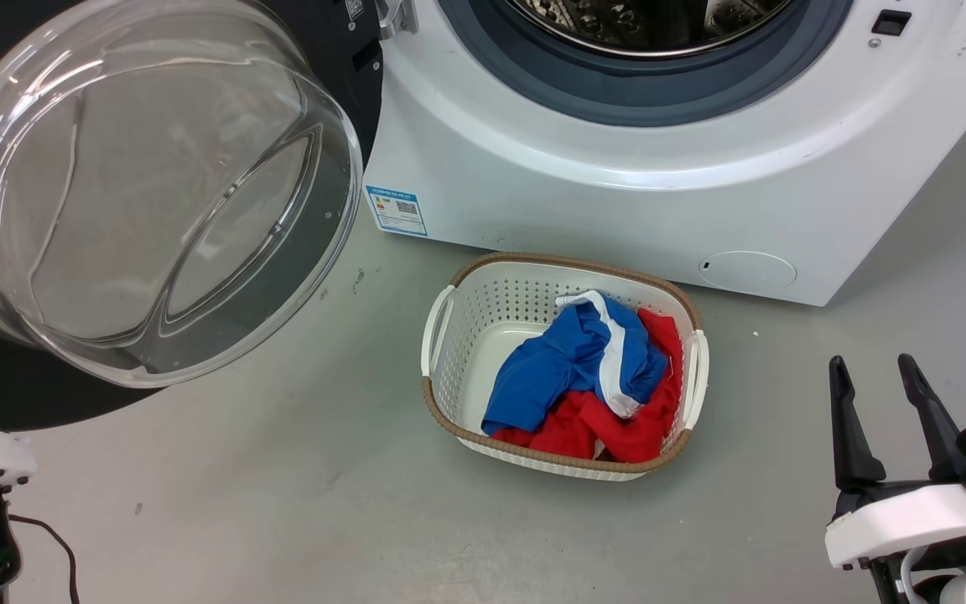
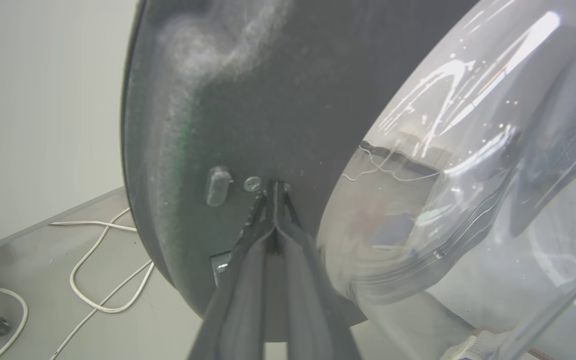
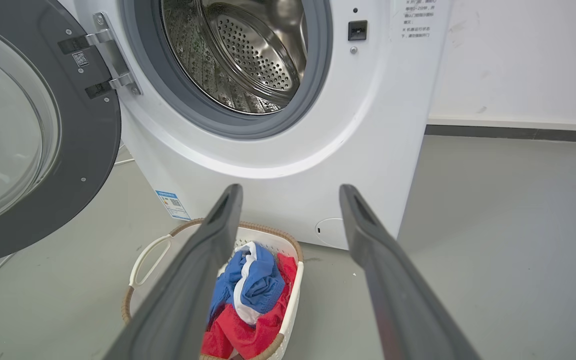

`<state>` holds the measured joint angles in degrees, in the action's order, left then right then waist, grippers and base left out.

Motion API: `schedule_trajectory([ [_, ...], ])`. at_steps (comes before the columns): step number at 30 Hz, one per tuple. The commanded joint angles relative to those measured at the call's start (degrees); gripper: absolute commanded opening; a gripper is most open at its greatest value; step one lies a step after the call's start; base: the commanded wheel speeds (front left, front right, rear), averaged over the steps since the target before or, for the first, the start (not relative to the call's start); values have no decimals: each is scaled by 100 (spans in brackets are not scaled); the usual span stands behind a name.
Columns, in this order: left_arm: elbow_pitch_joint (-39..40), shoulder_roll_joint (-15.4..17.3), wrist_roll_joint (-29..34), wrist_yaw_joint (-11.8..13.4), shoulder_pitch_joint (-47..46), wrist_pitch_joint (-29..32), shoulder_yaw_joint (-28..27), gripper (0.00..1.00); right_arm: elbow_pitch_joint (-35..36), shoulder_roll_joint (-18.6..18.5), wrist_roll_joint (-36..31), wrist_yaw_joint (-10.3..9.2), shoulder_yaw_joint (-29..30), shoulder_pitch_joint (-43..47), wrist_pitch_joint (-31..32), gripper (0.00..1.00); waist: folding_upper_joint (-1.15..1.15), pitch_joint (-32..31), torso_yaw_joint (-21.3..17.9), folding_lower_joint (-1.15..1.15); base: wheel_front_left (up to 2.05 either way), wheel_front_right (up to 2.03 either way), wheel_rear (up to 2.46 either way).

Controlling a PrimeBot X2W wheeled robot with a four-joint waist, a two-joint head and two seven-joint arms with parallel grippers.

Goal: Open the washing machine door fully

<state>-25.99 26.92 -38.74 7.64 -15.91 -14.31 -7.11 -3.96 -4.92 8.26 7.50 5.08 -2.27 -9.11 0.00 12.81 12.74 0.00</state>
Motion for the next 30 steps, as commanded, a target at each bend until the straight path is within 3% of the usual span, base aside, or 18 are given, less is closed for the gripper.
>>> schedule_trajectory([
  [1,-104,67,-28,-27,-93,-31,-49,0,-22,-21,-10,-1,-14,-44,-38,100,0,-11,-7,0,0,0,0],
  [8,-177,-92,137,-80,27,-86,-102,0,-92,-4,-22,-1,-12,25,-58,100,0,-171,-17,0,0,0,0],
  [14,549,-499,608,36,561,-90,-62,0,-211,80,19,0,24,151,-94,100,0,-513,31,0,0,0,0],
  [22,1340,-1088,1043,206,1416,-44,434,0,-332,174,27,-1,-61,421,-146,100,0,-1112,66,0,0,0,0],
  [30,2062,-1399,1314,337,1875,135,989,0,-289,202,-7,-1,-109,532,-115,100,0,-1271,-148,0,0,0,0],
])
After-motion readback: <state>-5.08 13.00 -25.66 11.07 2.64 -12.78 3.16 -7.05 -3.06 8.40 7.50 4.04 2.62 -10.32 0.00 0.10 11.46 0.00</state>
